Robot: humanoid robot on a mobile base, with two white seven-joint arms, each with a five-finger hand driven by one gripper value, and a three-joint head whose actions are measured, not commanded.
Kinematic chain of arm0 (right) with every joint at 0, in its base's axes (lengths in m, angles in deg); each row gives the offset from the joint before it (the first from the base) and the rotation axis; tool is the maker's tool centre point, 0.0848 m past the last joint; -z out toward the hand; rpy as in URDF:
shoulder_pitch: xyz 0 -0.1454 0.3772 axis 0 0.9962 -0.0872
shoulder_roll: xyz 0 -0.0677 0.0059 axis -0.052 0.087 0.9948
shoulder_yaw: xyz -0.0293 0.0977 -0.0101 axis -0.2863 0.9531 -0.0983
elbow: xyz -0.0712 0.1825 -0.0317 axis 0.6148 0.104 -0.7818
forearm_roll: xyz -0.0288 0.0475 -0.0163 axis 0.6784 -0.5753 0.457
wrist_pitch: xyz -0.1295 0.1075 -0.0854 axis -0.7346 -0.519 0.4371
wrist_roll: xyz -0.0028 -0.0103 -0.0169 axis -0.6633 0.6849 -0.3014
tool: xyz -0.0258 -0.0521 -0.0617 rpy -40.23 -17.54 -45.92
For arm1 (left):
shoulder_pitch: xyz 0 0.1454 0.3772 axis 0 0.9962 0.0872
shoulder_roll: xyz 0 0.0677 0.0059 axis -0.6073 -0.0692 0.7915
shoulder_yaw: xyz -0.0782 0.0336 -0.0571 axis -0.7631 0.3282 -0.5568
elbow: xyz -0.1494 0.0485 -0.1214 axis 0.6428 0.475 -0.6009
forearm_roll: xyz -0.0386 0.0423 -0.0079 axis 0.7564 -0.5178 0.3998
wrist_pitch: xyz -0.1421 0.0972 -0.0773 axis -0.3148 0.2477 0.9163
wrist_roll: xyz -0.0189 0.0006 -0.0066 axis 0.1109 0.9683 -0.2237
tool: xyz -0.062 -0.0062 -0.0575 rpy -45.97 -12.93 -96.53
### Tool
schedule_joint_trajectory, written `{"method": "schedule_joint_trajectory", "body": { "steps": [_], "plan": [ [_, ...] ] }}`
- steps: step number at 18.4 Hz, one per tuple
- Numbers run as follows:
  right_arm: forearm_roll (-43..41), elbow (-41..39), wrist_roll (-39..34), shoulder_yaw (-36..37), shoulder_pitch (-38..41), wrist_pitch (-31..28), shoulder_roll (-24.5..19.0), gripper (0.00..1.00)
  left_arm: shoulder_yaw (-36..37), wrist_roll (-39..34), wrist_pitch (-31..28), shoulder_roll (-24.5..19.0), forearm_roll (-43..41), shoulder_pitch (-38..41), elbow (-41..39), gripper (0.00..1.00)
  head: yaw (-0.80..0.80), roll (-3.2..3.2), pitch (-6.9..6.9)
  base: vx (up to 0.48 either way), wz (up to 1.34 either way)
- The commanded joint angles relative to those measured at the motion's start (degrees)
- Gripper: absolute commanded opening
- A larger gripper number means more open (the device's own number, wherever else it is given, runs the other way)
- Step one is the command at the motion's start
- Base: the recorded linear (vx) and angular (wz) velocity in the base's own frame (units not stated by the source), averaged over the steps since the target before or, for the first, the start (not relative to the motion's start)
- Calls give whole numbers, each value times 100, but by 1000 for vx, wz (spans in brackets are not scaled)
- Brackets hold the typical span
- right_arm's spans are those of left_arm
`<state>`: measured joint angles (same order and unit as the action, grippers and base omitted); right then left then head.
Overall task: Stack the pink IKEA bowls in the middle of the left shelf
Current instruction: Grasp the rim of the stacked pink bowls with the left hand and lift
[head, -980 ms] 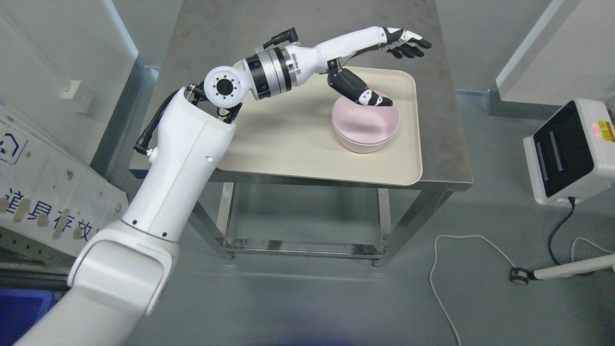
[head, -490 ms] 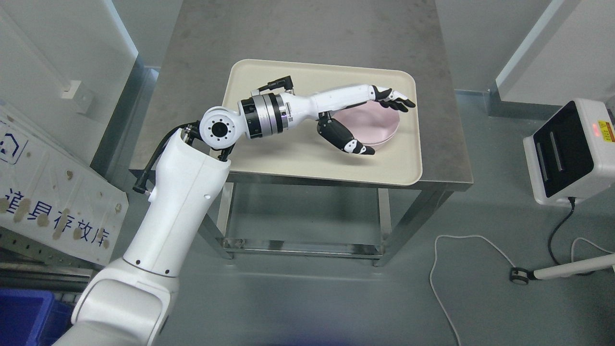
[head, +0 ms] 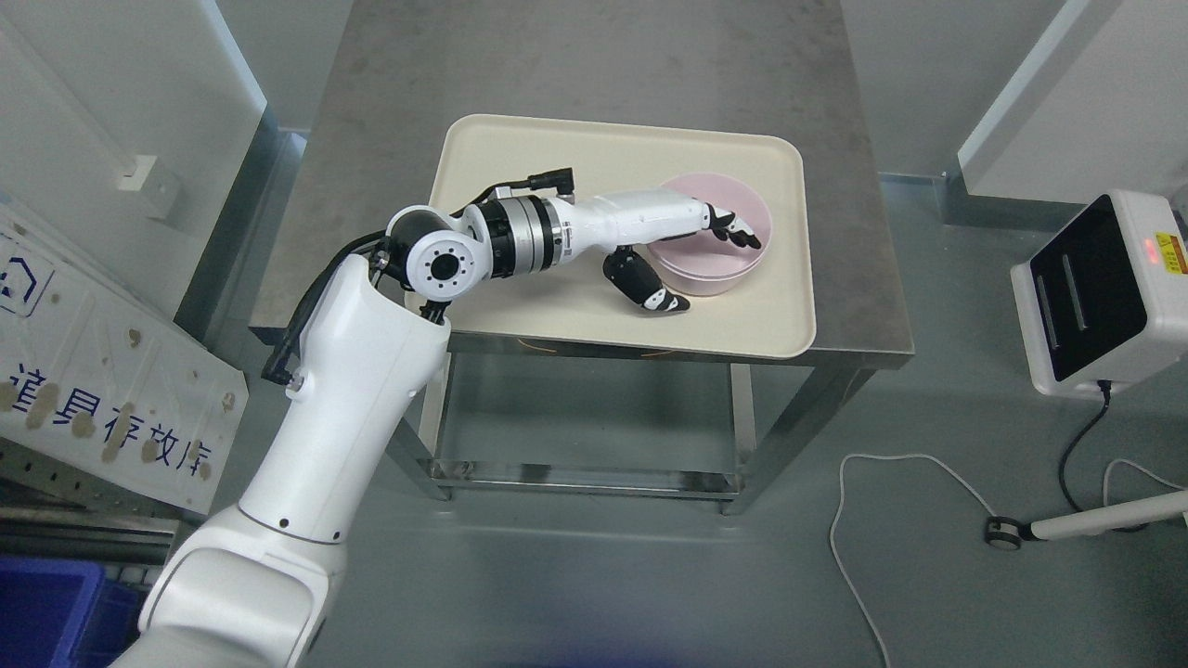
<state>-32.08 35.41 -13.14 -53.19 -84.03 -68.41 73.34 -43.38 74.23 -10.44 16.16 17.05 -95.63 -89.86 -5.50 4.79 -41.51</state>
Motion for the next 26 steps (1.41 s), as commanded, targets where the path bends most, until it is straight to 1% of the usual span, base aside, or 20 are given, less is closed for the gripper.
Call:
{"method": "schedule_joint_trajectory", "body": {
  "steps": [1,4,5,6,7,9,11,12,17,20,23,26],
  "plan": [
    [44,0,1,53,0,0,100,100,-24,180,-7,-99,-306,4,-163,50,0,0,0,0,0],
    [44,0,1,53,0,0,100,100,-16,181,1,-99,-306,-57,-110,45,0,0,0,0,0],
    [44,0,1,61,0,0,100,100,-24,199,10,-99,-306,-83,-101,42,0,0,0,0,0],
    [44,0,1,53,0,0,100,100,-24,199,36,-99,-306,-110,-101,37,0,0,0,0,0],
    [44,0,1,53,0,0,100,100,-42,199,45,-99,-297,-145,-101,27,0,0,0,0,0],
    [44,0,1,53,0,0,100,100,-120,181,124,-99,-288,-189,-84,11,0,0,0,0,0],
    [44,0,1,53,0,0,100,100,-235,181,299,-99,-288,-198,-48,2,0,0,0,0,0],
    [44,0,1,61,0,0,100,100,-279,173,379,-99,-288,-207,-31,0,0,0,0,0,0],
    [44,0,1,53,0,0,100,100,-752,129,537,-99,-210,-198,-31,0,0,0,0,0,0],
    [44,0,1,53,0,0,100,100,-1139,129,827,-99,97,-189,-31,0,0,0,0,0,0],
    [44,0,1,61,0,0,100,100,-1526,129,933,-99,335,-189,-57,0,0,0,0,0,0],
    [44,0,1,53,0,0,100,100,-1729,137,1178,-99,467,-180,-66,1,0,0,0,0,0]
  ]
}}
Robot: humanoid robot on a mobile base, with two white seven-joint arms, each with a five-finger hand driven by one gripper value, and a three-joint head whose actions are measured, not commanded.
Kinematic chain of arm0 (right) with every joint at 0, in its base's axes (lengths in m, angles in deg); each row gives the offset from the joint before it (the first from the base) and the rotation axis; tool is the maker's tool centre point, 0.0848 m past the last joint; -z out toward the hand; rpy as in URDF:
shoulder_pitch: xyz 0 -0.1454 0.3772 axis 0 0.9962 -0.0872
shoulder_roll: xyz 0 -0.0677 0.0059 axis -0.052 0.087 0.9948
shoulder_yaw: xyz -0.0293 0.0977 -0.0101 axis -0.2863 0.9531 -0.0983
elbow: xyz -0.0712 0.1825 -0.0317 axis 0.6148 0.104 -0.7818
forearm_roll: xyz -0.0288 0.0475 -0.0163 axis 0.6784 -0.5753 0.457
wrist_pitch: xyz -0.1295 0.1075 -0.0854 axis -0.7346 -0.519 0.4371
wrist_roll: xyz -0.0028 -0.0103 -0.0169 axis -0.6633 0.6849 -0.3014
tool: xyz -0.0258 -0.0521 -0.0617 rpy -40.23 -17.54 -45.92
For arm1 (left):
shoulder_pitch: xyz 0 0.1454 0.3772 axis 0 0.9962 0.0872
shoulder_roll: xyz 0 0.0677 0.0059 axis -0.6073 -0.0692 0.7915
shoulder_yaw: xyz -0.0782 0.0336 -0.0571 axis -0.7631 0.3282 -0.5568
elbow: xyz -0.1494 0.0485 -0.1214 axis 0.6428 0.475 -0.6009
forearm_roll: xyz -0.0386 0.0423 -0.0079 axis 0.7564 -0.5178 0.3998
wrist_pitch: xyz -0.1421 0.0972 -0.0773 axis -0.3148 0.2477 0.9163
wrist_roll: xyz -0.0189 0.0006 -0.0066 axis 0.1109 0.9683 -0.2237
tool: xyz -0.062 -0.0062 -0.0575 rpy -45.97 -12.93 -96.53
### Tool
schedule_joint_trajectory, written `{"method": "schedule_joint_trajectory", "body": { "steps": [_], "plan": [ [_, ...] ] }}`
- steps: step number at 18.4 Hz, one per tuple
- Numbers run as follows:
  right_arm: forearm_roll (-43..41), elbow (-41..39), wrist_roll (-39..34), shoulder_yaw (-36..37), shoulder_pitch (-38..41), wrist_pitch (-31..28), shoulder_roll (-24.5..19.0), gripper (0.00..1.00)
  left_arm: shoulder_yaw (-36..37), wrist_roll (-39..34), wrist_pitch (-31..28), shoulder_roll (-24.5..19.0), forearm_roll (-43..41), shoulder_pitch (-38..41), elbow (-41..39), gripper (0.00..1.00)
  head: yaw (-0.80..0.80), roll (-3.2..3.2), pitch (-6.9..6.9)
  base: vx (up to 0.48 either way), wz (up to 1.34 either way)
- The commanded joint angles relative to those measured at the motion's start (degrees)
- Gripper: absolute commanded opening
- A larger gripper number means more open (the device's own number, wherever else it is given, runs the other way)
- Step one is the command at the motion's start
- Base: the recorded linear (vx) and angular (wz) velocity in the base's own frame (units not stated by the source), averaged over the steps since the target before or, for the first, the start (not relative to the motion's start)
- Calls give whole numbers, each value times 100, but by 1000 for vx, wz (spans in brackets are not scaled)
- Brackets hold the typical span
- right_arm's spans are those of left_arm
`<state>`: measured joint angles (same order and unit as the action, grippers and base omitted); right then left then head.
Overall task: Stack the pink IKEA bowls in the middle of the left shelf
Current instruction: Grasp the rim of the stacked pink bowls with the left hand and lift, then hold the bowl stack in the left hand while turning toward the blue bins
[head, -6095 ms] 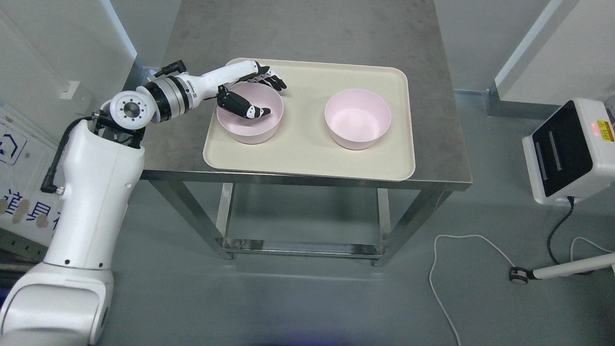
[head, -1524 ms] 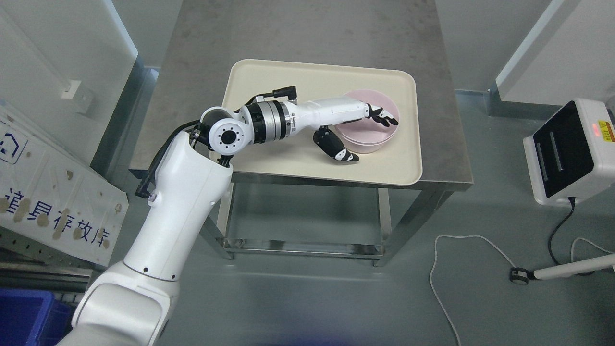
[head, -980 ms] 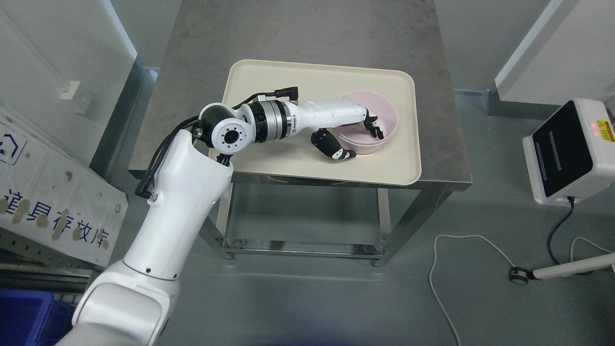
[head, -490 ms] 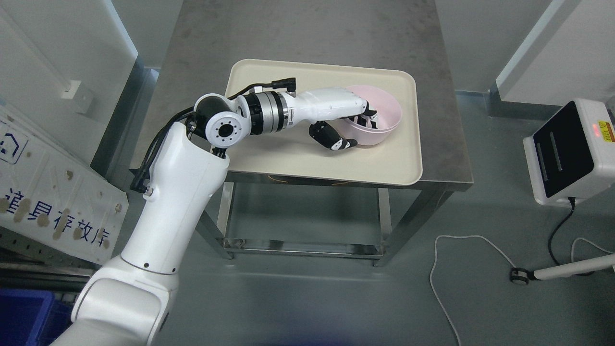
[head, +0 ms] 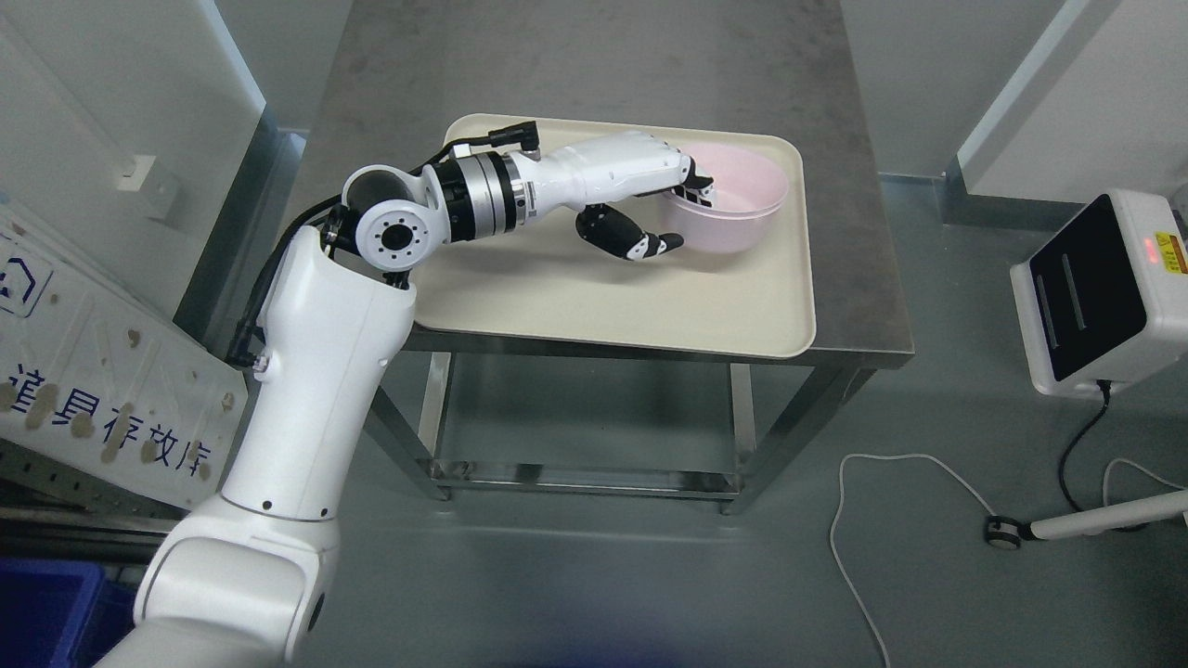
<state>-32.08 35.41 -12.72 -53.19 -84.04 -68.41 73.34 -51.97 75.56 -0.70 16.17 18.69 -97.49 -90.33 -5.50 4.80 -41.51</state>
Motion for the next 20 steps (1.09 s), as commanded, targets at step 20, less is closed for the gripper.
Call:
{"method": "schedule_joint_trajectory", "body": {
  "steps": [20],
  "plan": [
    [44,0,-49,53,0,0,100,100,-1230,5,364,-100,418,24,-282,1,0,0,0,-23,12]
  ]
}}
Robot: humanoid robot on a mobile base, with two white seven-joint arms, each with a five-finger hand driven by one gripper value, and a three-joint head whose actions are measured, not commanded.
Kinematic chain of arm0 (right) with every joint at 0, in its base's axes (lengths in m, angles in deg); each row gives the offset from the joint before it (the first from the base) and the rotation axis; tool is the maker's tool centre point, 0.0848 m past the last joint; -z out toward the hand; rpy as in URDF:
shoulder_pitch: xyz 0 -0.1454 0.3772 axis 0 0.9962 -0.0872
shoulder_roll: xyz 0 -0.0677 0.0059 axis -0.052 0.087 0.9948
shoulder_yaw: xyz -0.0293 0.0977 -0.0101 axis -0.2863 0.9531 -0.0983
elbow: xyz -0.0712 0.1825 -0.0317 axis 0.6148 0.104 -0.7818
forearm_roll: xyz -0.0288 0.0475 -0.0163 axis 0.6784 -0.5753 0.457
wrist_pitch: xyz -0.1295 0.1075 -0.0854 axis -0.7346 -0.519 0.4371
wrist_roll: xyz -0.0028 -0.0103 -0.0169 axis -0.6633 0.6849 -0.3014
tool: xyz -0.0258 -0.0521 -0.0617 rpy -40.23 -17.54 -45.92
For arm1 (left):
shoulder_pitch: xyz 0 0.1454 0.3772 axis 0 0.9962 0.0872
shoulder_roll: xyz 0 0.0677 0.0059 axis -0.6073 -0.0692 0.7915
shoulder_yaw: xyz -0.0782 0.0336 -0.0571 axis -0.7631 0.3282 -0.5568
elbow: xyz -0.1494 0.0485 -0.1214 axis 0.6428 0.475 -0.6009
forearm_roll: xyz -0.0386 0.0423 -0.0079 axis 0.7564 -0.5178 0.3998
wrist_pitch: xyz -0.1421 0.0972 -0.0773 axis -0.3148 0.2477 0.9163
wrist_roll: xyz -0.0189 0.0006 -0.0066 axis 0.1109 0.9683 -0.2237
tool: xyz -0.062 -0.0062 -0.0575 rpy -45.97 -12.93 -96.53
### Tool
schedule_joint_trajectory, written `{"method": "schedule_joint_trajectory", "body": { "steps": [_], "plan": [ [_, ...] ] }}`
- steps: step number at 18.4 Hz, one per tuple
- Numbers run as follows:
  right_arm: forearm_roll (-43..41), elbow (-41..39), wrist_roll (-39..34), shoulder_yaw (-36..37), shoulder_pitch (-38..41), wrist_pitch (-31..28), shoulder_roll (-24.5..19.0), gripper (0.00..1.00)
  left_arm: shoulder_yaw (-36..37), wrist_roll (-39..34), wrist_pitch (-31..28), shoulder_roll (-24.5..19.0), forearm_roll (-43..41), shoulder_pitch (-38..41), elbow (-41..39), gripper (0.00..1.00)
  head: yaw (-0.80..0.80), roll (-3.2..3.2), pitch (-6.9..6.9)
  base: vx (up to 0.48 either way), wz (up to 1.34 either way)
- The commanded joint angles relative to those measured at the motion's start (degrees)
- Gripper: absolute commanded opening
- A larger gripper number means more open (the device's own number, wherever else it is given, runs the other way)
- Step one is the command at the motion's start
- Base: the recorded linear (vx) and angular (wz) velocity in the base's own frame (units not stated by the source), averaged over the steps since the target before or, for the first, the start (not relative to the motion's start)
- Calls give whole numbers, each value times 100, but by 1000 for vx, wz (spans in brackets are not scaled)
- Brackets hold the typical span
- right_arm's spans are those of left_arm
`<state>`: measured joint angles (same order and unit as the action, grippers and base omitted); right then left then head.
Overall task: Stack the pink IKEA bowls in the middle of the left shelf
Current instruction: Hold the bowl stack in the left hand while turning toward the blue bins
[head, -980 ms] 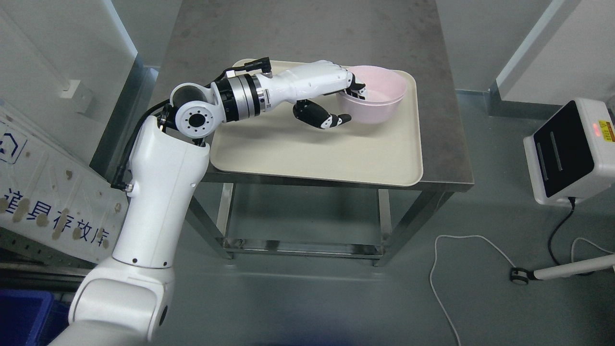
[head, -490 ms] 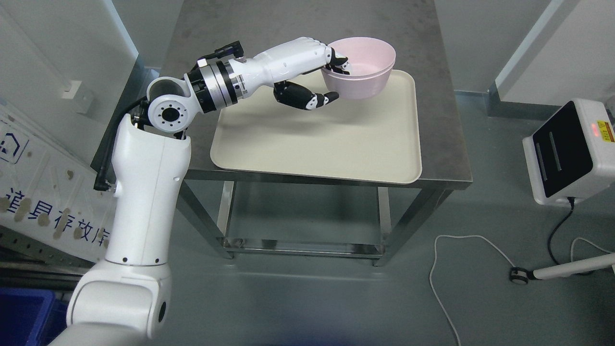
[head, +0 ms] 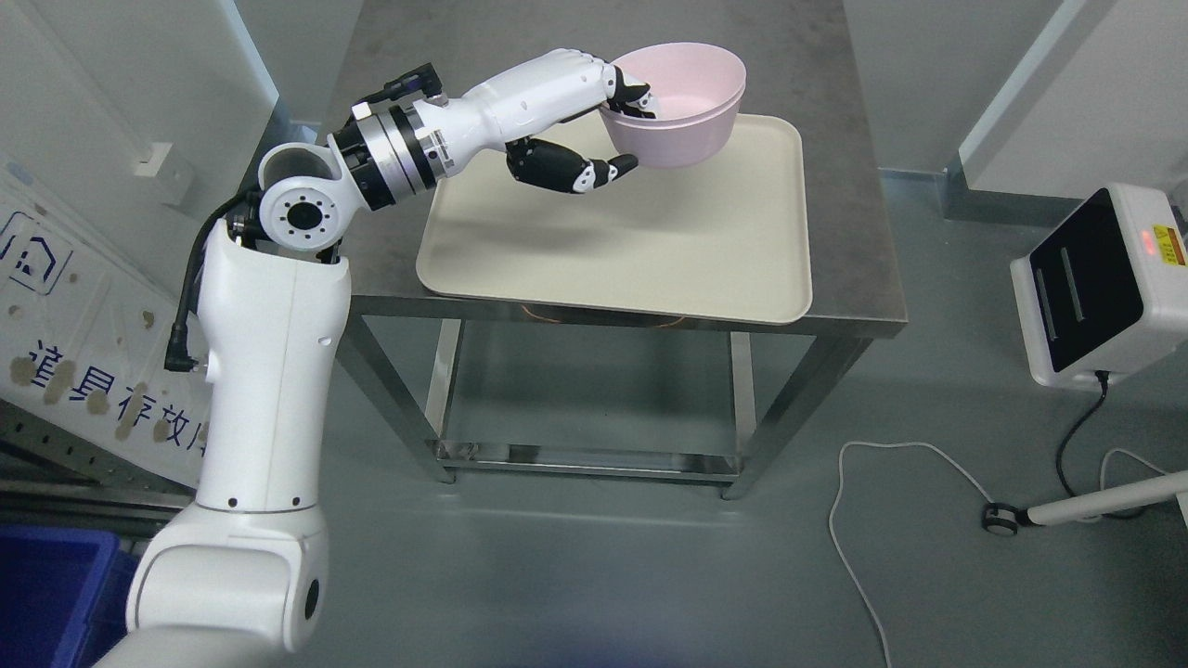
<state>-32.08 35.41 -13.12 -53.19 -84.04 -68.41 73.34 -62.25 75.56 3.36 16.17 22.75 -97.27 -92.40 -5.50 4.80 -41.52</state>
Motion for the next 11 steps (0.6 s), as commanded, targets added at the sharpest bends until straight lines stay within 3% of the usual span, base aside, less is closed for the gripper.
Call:
{"method": "schedule_joint_trajectory", "body": {
  "steps": [1,11],
  "plan": [
    [44,0,-1,61,1,0,100,100,-255,5,-42,-100,3,2,-85,1,0,0,0,-152,-107],
    [44,0,-1,62,1,0,100,100,-299,5,-33,-100,12,-7,-199,2,0,0,0,-199,-265]
  ]
}}
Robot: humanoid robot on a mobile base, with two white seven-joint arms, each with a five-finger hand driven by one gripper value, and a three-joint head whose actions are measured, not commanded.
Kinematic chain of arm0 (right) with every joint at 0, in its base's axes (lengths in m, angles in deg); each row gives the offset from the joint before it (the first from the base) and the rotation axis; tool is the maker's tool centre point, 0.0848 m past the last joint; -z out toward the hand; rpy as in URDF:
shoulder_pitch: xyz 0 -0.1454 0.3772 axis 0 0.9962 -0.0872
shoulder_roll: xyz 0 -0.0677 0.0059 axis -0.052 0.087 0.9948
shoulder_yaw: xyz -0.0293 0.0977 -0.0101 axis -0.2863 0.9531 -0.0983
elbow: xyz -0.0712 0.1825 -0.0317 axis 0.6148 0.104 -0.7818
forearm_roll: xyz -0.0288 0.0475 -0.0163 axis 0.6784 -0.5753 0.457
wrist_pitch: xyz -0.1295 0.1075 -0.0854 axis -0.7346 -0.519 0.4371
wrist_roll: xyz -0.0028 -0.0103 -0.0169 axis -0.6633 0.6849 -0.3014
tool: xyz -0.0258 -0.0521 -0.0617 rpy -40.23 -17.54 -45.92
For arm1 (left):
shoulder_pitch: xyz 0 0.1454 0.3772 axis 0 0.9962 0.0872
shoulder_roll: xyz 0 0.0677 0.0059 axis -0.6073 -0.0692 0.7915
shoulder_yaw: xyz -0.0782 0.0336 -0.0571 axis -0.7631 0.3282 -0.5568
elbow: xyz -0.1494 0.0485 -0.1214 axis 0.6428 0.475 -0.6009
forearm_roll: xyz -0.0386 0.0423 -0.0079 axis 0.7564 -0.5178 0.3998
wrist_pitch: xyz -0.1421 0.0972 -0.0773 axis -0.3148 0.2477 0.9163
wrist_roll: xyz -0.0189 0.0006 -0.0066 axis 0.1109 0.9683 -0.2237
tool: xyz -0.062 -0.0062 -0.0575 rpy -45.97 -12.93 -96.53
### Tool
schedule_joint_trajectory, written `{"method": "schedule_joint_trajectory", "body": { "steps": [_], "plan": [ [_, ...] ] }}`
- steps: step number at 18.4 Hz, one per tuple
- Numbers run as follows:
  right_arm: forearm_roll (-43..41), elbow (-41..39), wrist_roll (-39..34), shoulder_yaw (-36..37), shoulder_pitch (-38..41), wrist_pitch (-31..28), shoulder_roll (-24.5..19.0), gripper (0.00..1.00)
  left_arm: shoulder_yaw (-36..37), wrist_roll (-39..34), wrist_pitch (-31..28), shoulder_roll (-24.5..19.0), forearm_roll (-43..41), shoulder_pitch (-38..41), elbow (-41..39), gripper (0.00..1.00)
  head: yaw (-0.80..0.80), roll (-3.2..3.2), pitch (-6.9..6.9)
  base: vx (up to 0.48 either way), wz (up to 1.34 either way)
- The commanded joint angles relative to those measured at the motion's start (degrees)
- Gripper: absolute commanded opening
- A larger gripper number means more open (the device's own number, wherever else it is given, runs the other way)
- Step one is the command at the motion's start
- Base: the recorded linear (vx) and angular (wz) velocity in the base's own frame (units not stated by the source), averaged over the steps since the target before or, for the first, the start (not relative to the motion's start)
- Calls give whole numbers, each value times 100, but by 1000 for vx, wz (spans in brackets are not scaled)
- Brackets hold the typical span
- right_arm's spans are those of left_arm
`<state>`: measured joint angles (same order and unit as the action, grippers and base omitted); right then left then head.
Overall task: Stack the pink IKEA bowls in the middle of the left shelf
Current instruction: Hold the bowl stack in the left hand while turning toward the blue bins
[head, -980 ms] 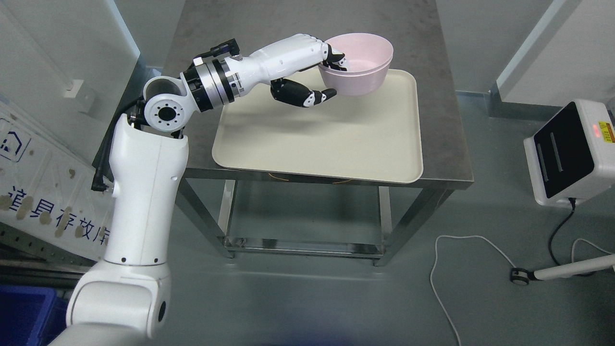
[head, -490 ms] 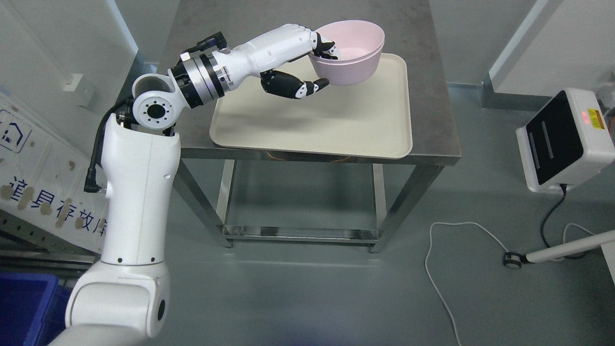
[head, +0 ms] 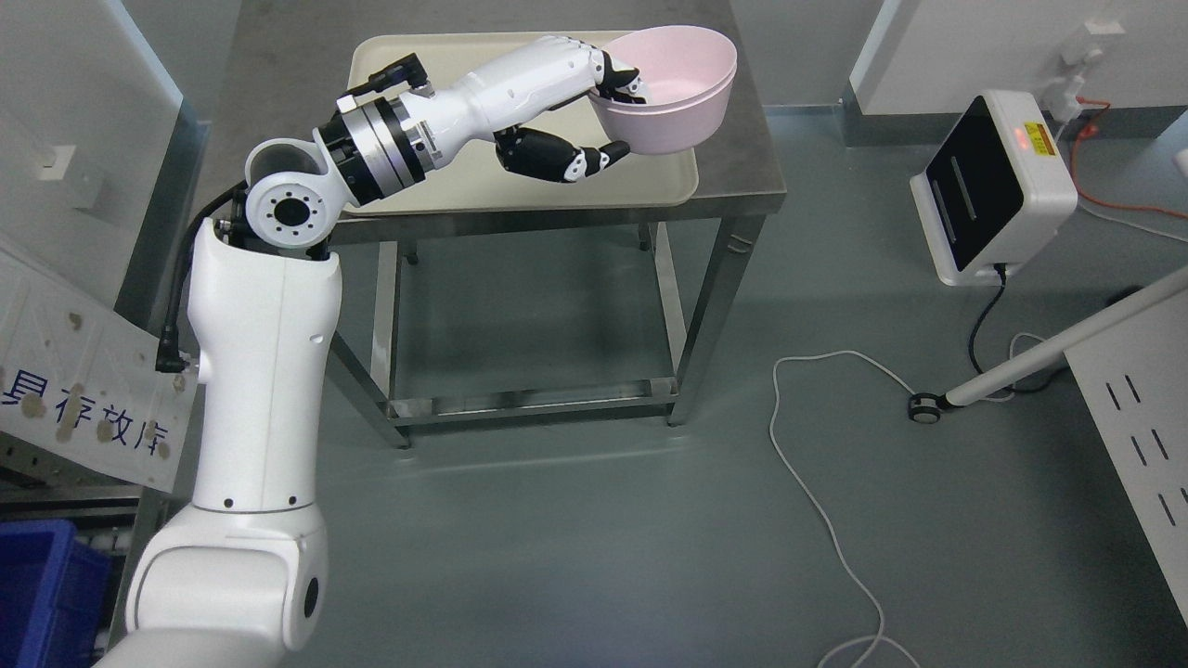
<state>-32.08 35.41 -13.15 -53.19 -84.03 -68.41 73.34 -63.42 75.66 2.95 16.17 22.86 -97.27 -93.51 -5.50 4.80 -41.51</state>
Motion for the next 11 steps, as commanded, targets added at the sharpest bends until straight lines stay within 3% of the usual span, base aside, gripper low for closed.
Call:
{"method": "schedule_joint_trajectory", "body": {
  "steps": [1,11],
  "plan": [
    [44,0,2,53,0,0,100,100,-226,-5,7,-100,1,-7,-88,2,0,0,0,-272,-127],
    [44,0,2,53,0,0,100,100,-560,-5,16,-100,1,-16,-88,2,0,0,0,-299,4]
  ]
}}
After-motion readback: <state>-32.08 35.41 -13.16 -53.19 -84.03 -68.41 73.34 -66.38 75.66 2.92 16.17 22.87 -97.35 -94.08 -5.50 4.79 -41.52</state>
